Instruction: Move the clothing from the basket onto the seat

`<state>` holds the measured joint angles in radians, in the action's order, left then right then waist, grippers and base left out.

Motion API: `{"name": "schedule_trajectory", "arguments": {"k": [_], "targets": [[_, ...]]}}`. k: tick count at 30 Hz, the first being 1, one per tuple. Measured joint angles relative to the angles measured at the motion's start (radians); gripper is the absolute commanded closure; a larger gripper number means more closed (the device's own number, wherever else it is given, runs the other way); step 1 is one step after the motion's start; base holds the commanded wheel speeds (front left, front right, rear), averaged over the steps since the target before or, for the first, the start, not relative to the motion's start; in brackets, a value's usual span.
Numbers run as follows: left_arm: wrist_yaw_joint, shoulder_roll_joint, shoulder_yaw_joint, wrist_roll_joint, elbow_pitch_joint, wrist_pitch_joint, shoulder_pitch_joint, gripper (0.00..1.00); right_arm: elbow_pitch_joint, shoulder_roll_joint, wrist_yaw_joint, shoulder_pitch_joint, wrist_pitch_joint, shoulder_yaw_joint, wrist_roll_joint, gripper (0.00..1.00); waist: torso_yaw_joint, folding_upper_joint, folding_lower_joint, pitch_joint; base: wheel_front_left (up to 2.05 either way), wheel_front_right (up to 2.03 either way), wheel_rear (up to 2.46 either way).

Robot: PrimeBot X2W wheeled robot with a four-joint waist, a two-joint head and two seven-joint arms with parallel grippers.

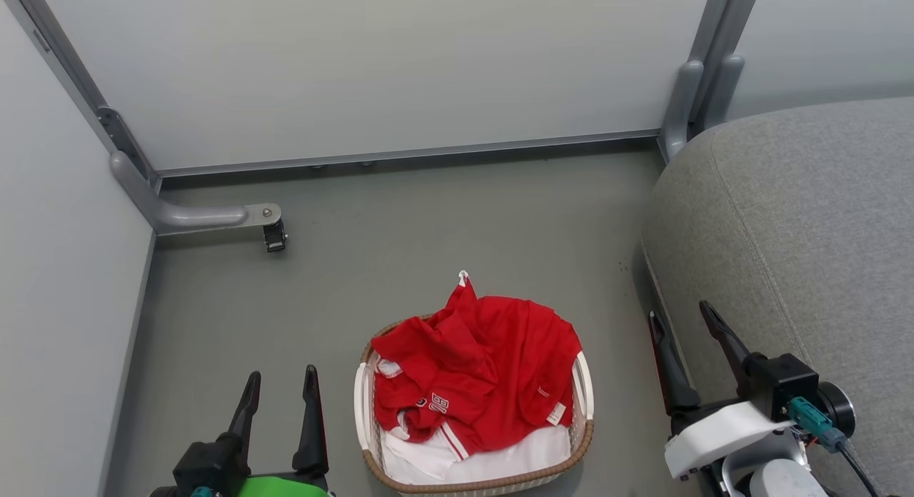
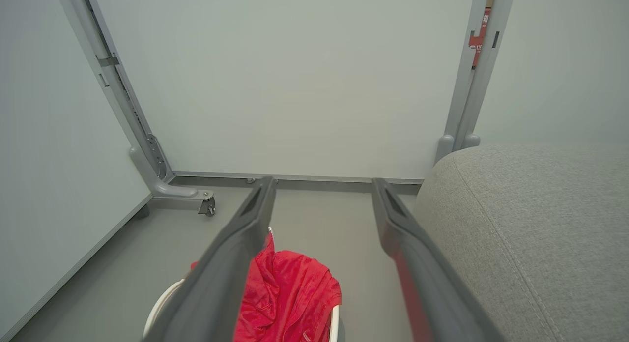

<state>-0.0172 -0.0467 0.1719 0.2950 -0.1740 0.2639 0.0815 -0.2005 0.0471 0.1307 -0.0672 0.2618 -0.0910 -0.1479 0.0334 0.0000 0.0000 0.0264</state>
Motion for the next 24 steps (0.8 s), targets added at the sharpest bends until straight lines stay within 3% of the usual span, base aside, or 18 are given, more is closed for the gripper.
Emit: {"name": "schedule_trajectory", "arguments": {"k": [12, 24], "targets": [[-0.042, -0.001, 0.048, -0.085, -0.027, 0.0, -0.08, 0.0, 0.029, 0.0, 0.0, -0.023, 0.001, 0.018, 0.021, 0.0, -0.001, 0.0, 0.0, 0.065, 0.0, 0.0, 0.0], [-0.094, -0.017, 0.124, -0.204, -0.189, 0.001, -0.418, 0.0, 0.103, 0.0, 0.0, -0.185, 0.002, 0.041, 0.044, 0.0, -0.024, 0.0, 0.0, 0.27, 0.0, 0.0, 0.0]]}}
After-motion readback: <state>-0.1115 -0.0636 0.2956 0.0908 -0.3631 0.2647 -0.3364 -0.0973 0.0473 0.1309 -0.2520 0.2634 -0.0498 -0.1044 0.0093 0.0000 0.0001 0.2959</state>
